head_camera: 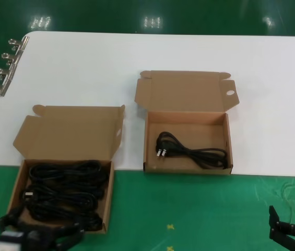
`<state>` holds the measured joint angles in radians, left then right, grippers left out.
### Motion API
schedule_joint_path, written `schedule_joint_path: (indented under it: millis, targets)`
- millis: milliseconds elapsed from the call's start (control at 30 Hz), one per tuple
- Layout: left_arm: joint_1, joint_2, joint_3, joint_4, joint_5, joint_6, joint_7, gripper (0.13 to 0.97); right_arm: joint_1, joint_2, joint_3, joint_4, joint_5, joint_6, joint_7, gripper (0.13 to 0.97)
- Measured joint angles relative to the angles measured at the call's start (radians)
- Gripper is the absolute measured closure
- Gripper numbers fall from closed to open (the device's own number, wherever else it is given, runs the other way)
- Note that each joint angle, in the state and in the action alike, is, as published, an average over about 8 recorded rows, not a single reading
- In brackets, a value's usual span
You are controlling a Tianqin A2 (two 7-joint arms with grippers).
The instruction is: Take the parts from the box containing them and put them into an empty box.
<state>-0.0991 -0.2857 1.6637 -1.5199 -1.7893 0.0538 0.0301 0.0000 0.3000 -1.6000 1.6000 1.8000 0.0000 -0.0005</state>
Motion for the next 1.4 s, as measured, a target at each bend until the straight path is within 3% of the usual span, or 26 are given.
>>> schedule_joint_path:
  millis: [200,1400]
  targets:
    - [0.048,-0.007,-0.031,-0.039,-0.005,-0.026,-0.015,0.132,0.0,0.0,0.0,0.0,0.0,0.0,0.0,0.137]
    - [0.051,-0.007,-0.033,-0.041,-0.006,-0.028,-0.015,0.132,0.0,0.0,0.0,0.0,0.0,0.0,0.001,0.129]
